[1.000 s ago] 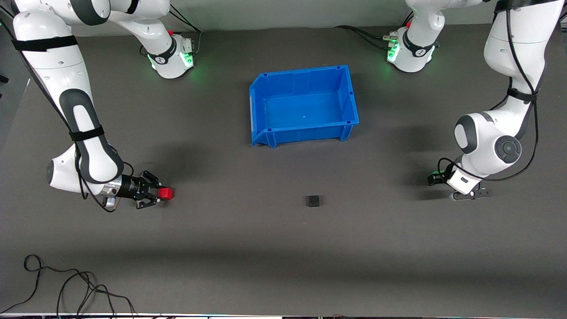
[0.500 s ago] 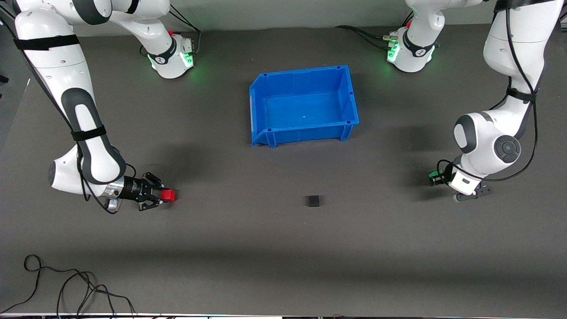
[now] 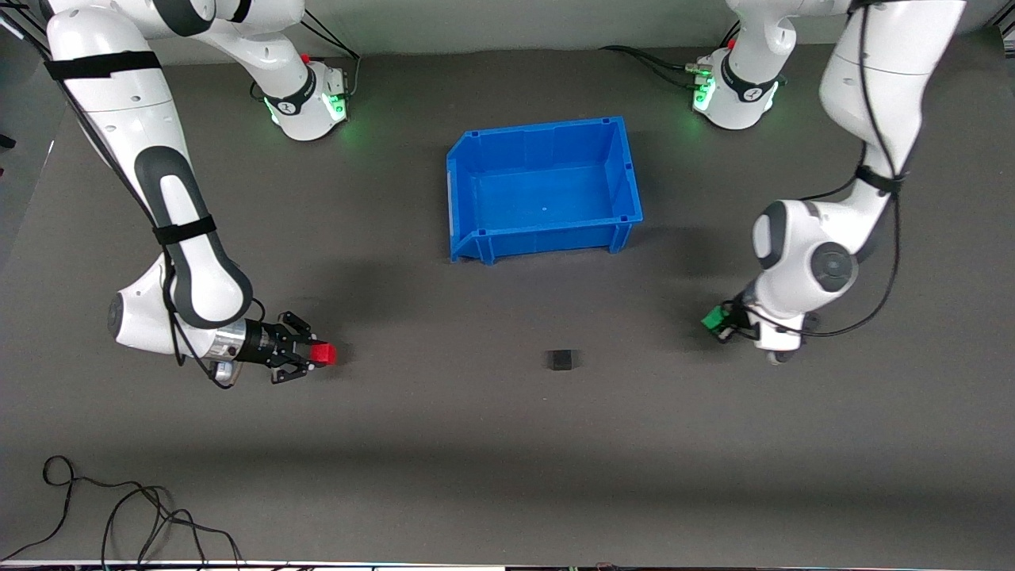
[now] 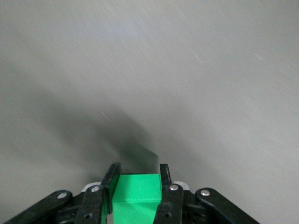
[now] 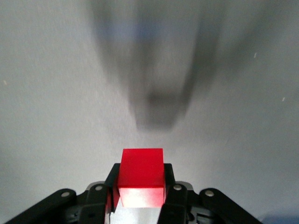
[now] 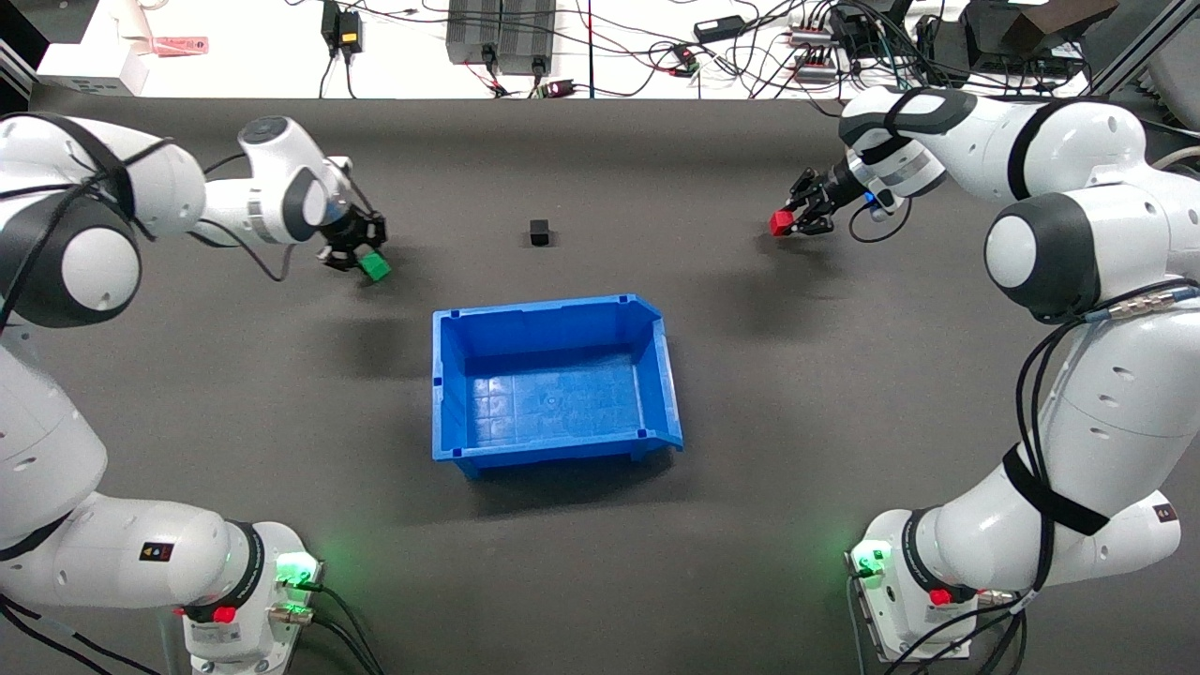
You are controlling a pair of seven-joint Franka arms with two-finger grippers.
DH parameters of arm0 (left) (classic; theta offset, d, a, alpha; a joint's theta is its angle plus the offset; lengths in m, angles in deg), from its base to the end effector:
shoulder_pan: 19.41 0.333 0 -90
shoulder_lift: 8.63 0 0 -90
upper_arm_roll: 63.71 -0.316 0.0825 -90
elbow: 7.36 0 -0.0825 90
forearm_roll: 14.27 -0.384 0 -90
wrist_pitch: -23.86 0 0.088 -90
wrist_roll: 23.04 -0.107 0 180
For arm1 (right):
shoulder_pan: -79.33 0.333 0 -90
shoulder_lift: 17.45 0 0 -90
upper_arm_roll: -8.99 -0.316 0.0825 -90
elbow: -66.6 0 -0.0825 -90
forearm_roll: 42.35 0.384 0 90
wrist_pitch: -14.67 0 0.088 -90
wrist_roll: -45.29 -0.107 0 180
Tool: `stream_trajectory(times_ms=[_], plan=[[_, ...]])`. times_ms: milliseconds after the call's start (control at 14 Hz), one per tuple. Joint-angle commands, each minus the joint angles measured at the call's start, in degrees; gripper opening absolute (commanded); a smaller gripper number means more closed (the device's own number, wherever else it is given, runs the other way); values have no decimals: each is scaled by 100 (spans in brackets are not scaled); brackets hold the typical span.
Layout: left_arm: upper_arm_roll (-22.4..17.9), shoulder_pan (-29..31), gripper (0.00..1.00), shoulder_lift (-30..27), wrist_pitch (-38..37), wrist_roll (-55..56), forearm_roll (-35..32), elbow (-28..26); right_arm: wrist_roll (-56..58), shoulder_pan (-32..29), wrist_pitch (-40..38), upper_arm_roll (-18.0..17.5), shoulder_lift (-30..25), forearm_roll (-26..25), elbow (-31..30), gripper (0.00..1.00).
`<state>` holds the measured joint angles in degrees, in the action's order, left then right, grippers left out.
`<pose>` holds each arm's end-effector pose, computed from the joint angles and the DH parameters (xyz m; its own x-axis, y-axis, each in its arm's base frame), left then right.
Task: Attach green and red cubes to black cube
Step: 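Carry the red cube toward the black cube while the left gripper carries green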
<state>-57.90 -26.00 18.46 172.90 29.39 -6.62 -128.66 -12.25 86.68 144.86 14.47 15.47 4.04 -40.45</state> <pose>0.5653 -0.1218 0.1881 0.6789 0.7288 -0.0891 0.7342 -0.6749 0.0738 0.6247 0.0410 0.1976 0.0212 -0.8603 -0.5093 -0.9997 -0.0239 -0.0013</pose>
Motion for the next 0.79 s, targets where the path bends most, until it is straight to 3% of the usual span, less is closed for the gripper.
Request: stream_trajectory(times_ms=[0, 214, 357, 714], plan=[[-81, -815, 0, 365, -50, 1931, 8, 631, -668, 476, 241, 41, -14, 142, 149, 38], [-81, -1414, 0, 840, -67, 3357, 8, 1440, -1582, 1178, 988, 32, 56, 220, 211, 38], [-81, -1547, 0, 1104, -68, 4175, 8, 1923, -1848, 1635, 1174, 41, 275, 650, 465, 38], [-81, -1723, 0, 1508, 47, 5152, 9, 2477, -2392, 2330, 1806, 41, 742, 889, 984, 39]])
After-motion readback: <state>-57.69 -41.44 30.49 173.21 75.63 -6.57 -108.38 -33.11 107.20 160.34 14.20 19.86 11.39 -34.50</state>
